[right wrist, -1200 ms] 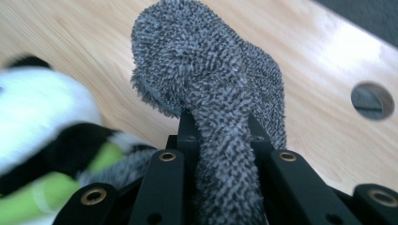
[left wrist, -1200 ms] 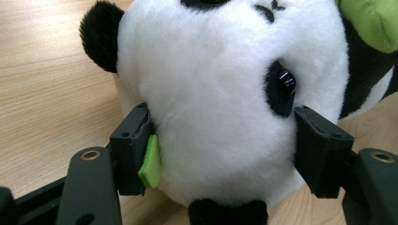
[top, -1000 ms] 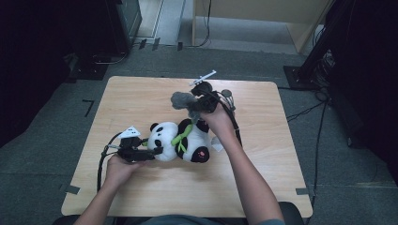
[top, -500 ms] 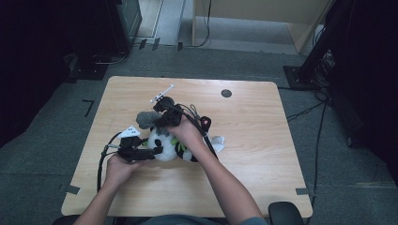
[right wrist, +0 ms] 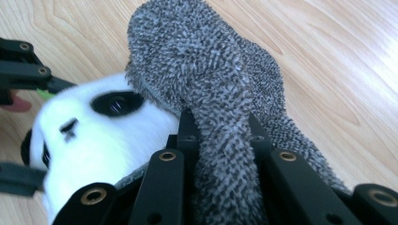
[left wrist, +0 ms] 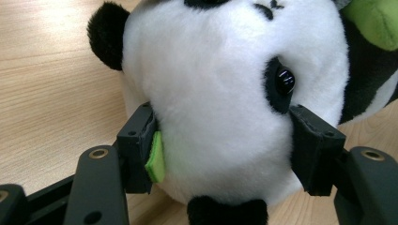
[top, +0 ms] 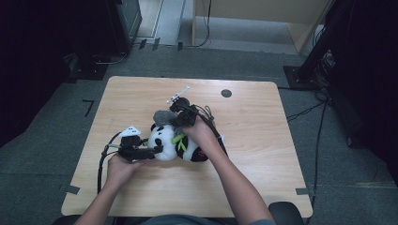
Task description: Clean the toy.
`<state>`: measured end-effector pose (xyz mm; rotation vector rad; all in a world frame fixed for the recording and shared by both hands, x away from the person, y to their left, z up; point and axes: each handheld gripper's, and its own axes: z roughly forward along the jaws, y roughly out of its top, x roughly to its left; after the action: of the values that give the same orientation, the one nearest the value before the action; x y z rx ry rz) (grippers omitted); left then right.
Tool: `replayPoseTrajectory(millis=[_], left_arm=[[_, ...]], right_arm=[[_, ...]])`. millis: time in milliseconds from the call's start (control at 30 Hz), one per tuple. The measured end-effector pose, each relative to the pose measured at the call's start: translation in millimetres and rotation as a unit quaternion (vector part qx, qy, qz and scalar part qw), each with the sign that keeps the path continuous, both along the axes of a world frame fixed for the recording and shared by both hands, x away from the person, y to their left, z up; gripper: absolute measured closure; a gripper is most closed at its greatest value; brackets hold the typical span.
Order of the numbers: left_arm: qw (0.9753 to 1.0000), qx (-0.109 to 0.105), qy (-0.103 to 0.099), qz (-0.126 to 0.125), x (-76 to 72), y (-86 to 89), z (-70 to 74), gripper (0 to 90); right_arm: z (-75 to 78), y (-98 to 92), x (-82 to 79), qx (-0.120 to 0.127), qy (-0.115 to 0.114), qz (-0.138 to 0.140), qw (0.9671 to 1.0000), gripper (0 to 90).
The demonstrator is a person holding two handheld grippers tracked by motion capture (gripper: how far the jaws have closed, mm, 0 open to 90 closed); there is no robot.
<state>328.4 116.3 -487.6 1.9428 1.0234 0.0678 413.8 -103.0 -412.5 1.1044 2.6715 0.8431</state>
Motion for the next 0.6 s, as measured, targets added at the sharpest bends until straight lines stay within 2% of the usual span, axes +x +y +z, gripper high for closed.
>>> replayPoseTrajectory(millis=[200,400,467,500,600], left_arm=[[1.0,-0.004,0.002,-0.001,0.5,-2.2,-0.1,36.2],[1.0,-0.002,0.005,-0.003,1.0,-0.9,-0.2,36.2],[1.0,-0.003,0.006,-0.004,1.1,-0.6,-0.3,36.2],[1.0,-0.002,0.004,-0.004,1.0,-0.9,-0.2,36.2],[1.0,-0.001,0.004,-0.005,0.8,-1.3,0.0,36.3]], right_arm=[[2.7,-11.6,-1.0,-0.032,-0.021,0.005,0.9992,75.5],[11.3,-38.6,9.1,-0.035,-0.026,-0.037,0.9983,76.6],[11.1,-53.3,13.8,-0.049,-0.01,-0.054,0.9973,77.0],[9.2,-61.3,15.6,-0.042,0.005,-0.06,0.9973,77.0],[3.6,-86.4,19.3,0.004,0.037,-0.076,0.9964,77.0]])
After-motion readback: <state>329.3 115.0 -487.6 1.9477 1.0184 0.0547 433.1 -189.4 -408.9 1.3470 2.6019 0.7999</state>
